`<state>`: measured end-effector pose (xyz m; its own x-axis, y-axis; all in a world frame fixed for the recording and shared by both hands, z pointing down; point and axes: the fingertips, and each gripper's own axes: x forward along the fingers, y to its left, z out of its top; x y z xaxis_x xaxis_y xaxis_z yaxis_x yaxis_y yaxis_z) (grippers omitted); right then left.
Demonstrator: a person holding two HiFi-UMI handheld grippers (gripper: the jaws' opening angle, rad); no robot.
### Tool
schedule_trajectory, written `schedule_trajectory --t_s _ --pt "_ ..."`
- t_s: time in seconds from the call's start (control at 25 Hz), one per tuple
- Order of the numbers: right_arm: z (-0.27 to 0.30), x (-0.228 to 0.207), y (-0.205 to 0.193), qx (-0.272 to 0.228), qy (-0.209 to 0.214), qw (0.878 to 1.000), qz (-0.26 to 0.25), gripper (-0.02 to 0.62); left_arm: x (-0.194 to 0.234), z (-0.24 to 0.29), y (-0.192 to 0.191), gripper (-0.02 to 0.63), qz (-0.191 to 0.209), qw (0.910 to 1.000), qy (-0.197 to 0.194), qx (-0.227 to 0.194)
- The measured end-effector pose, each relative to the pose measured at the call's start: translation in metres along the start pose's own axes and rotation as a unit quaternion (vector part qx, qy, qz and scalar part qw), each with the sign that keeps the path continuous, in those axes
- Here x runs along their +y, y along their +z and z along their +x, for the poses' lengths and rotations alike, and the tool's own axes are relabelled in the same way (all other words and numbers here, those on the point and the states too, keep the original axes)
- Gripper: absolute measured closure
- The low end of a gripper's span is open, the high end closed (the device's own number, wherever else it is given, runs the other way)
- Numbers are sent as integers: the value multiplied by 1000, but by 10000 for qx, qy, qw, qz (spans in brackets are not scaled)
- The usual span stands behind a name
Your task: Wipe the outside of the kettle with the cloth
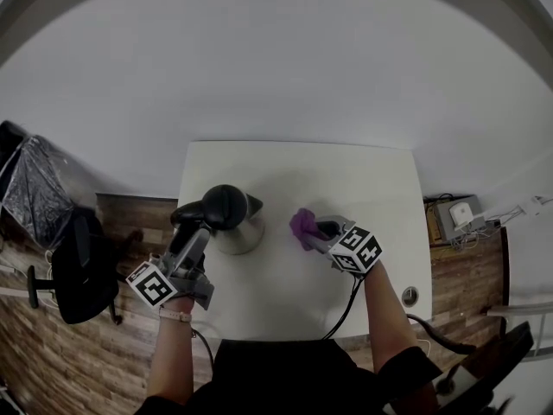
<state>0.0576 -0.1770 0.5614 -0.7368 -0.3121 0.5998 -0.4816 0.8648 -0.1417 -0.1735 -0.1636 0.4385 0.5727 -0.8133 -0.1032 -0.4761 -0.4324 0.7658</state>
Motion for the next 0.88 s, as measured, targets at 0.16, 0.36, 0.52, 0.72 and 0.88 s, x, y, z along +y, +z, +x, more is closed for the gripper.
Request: schedule_trajectory --t_s 0.16,0.36,0.52,0.72,0.88 --pt "6 7 11 -103 106 9999 -65 503 4 3 10 198 -565 9971 -490 -125" --pt "15 25 50 -676 313 9972 -118 503 6 7 16 199 -861 9929 -809 -159" --pt "17 40 87 -1339 474 9899 -19 503 8 8 17 233 -889 9924 -833 -195" --pt "13 47 123 -1962 666 9781 195 503 10 7 18 241 -931 9920 -830 -183" --pt "20 51 122 -1918 784 9781 209 503 8 7 17 241 -921 9917 -873 -187"
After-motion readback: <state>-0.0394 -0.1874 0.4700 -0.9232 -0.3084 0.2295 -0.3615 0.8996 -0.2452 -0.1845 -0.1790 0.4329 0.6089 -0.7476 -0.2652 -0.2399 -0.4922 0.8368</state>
